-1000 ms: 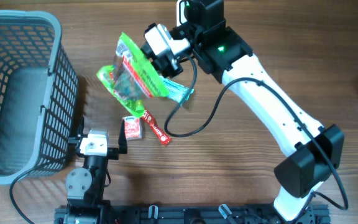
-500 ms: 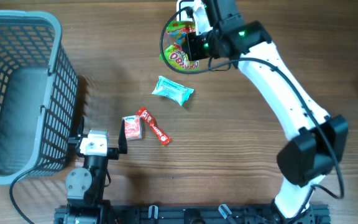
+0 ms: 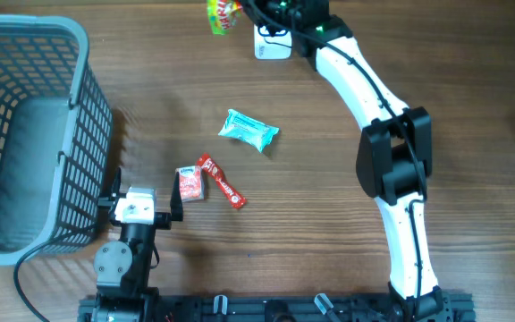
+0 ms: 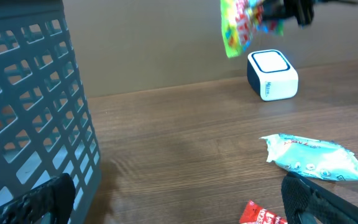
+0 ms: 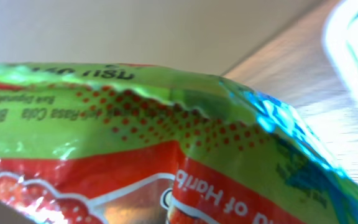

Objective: Scan the item barcode
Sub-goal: 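Lift the Haribo bag and hold it at the scanner, then carry the Haribo bag to the right side and drop it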

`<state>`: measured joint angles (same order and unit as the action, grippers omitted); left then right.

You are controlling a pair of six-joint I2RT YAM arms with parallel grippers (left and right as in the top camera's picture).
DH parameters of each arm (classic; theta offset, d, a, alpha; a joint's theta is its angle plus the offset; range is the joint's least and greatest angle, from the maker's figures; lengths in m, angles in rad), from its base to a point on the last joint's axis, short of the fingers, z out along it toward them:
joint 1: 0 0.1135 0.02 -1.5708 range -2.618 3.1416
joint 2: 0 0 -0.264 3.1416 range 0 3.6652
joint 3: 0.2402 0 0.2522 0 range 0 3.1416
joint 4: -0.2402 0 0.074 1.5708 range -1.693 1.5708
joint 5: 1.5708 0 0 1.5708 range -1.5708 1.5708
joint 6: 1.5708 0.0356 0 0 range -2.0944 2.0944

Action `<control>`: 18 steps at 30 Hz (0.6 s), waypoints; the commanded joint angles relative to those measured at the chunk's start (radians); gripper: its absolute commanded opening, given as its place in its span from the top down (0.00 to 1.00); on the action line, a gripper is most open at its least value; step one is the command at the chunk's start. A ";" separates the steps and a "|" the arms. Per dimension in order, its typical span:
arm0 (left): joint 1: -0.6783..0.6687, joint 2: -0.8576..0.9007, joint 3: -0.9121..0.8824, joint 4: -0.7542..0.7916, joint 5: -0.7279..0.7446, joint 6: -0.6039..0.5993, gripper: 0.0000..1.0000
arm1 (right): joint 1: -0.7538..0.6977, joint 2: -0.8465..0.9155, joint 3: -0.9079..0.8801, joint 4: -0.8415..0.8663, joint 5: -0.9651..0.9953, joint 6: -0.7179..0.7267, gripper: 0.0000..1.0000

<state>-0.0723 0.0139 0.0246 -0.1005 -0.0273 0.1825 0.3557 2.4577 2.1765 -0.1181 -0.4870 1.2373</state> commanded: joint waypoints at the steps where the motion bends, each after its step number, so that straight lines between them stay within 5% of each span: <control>1: -0.006 -0.007 -0.006 0.004 0.008 0.013 0.00 | -0.011 0.034 0.016 0.024 0.000 0.166 0.95; 6: -0.006 -0.007 -0.006 0.004 0.008 0.013 0.00 | -0.011 0.066 0.016 0.107 -0.036 0.330 0.95; 18: -0.006 -0.007 -0.006 0.004 0.008 0.013 0.00 | -0.068 0.150 0.015 0.136 -0.144 0.330 0.95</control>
<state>-0.0723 0.0139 0.0246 -0.1005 -0.0273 0.1825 0.2958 2.5626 2.1738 -0.0017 -0.5549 1.5700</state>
